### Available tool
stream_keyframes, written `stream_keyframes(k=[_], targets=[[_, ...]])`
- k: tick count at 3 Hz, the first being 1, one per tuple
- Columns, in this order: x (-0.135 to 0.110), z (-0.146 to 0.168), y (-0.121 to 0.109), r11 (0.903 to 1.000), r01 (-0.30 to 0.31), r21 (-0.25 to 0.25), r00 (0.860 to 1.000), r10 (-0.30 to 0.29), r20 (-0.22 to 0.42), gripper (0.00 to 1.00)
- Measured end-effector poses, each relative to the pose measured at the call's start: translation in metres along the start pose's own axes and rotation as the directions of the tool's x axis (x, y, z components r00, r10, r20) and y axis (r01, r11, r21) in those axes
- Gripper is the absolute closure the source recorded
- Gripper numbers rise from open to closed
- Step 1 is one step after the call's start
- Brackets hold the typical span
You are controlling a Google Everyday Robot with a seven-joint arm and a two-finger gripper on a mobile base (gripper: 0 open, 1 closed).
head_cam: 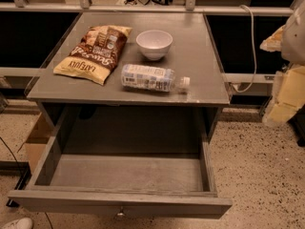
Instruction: Place blue plastic bottle into top drawer
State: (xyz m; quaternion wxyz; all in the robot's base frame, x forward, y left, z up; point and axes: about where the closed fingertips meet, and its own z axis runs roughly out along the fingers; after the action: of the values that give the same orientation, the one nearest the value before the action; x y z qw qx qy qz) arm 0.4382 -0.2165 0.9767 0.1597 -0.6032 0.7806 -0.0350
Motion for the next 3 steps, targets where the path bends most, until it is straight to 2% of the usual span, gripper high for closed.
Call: stream_keyframes(k=[1,2,3], targets=[[-0.004,0.001,-0.001,1.0000,0.007,0.005,1.000,-0.007,0.011,0.00],[-0.019,0.007,-0.004,0.9994,0.032,0.013,0.998,-0.032,0.049,0.00],[-0.057,0.039,-0.005,0.9939,0.105,-0.035,0.992,-0.102,0.080,0.00]])
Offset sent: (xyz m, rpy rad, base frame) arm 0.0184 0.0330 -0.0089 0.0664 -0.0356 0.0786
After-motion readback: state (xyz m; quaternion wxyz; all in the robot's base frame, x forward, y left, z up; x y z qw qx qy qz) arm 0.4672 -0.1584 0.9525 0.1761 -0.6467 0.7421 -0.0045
